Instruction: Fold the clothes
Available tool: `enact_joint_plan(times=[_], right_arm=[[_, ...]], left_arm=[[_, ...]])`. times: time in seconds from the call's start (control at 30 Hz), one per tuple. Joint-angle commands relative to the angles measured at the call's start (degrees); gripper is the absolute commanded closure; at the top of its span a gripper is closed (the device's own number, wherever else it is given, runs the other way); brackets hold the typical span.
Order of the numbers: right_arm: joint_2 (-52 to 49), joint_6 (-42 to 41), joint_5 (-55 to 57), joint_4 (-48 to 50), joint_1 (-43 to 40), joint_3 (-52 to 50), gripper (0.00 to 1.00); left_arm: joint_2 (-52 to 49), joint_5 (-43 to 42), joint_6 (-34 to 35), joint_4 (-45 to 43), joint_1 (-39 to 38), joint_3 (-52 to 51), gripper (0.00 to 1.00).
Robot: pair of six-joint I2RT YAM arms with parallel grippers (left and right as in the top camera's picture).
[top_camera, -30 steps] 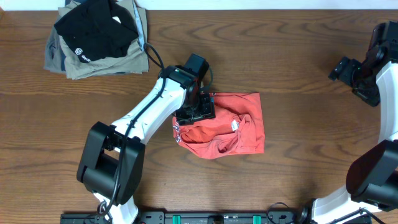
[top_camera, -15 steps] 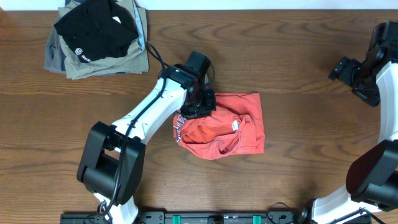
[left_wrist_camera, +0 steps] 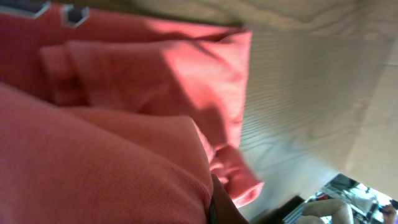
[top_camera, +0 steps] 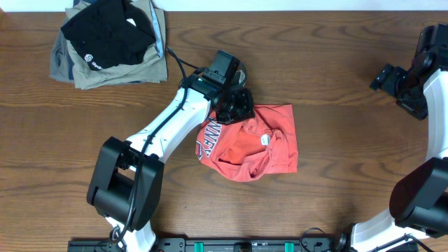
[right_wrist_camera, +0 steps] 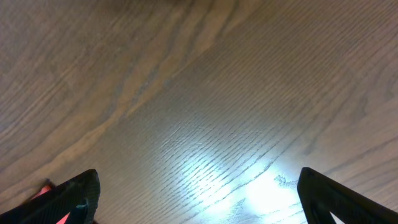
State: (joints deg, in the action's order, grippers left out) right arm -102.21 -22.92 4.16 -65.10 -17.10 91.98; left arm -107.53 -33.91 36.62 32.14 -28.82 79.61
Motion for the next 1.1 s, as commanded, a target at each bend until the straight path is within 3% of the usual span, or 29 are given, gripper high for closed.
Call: enact_joint_plan(times=[0.0,0.27,0.77,1.07], right_arm=[[0.09,0.70,0.76,-0.02,0.04,0.52,0.01],[0.09,0.70,0.76,-0.02,0.24,0.52,0.01],[0.09,0.70,0.76,-0.02,0.24,0.52,0.01],[0.09,0.72,0.76,-0.02,0.24,0.52,0.01]], left_arm=[[-0.48,-1.70,3.10,-2.60,-0.31,1.57,0.94],[-0.50,-0.87,6.91,-10.88,-0.37,1.57,0.94],[-2.32,13.16,10.03,-18.03,-6.34,1.51,0.93],[-4.09,13.92,14.53,-23.04,-8.74,1.51,0.93]])
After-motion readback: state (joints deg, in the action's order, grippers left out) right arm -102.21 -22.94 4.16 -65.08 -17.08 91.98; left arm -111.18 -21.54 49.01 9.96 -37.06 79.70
